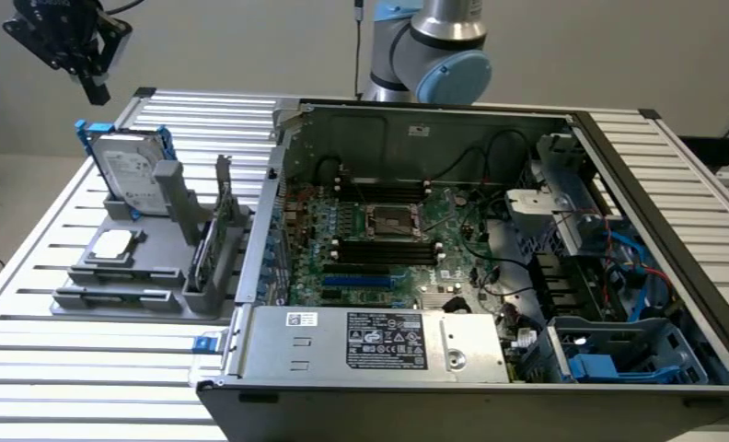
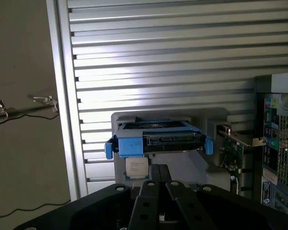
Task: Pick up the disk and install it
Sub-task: 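Pick up the disk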
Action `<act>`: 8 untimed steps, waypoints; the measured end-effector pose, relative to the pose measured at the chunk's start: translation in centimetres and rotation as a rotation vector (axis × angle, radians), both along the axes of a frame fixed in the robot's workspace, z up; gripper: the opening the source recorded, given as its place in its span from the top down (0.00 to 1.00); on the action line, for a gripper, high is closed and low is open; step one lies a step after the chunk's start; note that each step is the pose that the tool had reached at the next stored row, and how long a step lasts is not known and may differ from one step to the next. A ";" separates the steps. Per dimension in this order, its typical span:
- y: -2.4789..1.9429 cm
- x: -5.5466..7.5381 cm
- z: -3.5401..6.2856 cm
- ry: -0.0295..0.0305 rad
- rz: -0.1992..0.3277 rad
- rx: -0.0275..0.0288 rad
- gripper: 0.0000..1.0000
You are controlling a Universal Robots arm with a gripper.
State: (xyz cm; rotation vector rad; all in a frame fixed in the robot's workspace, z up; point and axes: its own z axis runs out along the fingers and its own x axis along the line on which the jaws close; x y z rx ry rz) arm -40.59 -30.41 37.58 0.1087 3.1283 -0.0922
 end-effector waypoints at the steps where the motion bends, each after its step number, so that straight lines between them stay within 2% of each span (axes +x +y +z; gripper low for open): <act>1: 0.00 0.0 0.00 0.0000 0.000 0.0000 0.89; 8: 0.00 0.0 0.00 0.0000 0.000 0.0000 0.89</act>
